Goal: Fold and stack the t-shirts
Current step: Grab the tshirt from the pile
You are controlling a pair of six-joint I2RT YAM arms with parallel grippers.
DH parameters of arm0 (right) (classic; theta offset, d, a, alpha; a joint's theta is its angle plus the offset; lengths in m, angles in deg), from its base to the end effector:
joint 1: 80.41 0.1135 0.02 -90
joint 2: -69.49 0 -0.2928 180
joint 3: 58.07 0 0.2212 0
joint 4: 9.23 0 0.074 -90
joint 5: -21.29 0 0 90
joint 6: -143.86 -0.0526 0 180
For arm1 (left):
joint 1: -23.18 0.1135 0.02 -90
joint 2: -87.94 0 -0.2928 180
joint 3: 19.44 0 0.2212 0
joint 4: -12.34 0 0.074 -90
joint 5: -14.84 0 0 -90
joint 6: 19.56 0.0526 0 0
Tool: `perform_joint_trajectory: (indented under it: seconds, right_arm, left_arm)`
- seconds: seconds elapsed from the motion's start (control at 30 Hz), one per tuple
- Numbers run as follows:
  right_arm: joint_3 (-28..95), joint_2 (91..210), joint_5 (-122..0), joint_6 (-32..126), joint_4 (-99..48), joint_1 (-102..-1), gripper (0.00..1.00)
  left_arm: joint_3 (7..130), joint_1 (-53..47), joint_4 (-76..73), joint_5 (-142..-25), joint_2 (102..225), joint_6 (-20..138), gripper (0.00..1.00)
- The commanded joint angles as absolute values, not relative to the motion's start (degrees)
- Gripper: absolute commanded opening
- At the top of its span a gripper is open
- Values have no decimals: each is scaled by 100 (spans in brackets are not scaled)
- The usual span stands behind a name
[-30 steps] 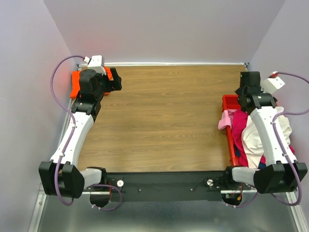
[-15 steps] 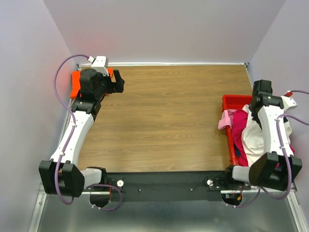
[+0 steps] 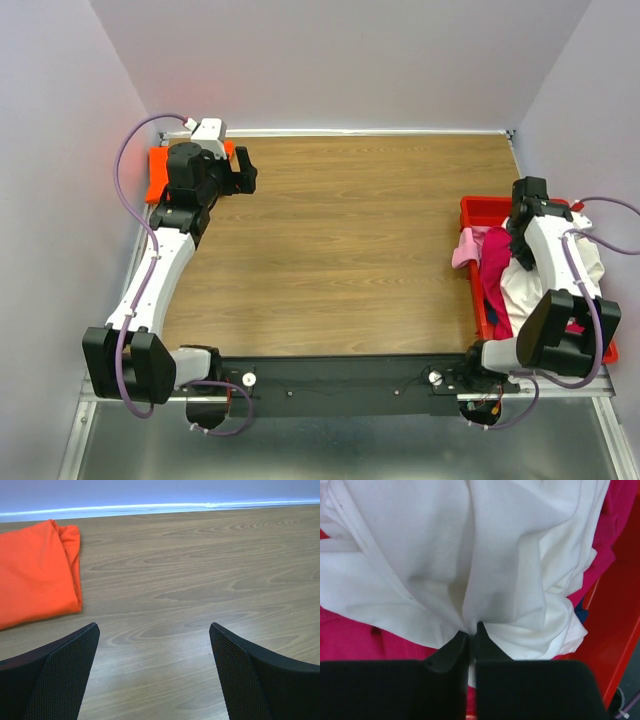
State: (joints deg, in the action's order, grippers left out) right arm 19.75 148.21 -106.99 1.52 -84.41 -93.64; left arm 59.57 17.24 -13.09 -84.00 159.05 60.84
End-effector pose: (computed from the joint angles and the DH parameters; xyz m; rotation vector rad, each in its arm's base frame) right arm 0.1986 -0.0802 0.2853 1.4993 2.1245 -0.7435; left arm 0.2622 -0.0354 0.3830 0.0465 1.8857 -0.3308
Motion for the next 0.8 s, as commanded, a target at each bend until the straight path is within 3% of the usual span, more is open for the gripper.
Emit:
perform_joint_trajectory:
  seconds: [0.0,0.13,0.37,0.47,0.63,0.77]
  right_arm:
    - [2068,14719,-10790,314,-8281,-9412,0]
    - [2603,14473,-10729,700,-8359,-9412,0]
    - [4779,14201,-10922,922,-8386,-9412,1]
    - [5065,13928,-10721,973,-7475,-9403,0]
    - [5134,13636,-8758,1517,-5069,-9403,0]
    - [6212,14471,-7383,1825,-4687,-9219,0]
  left_arm:
    - [5897,1773,-1359,-8483,15922,6060,98]
    - [5897,1791,-1368,-8474,15948,6008,98]
    - [6037,1808,-1385,-8448,15975,5955,99]
    - [6116,1808,-1447,-8430,15992,5920,98]
    - [6108,1808,-1325,-8710,15835,5832,98]
    - [6029,1808,-1236,-8782,15694,5735,98]
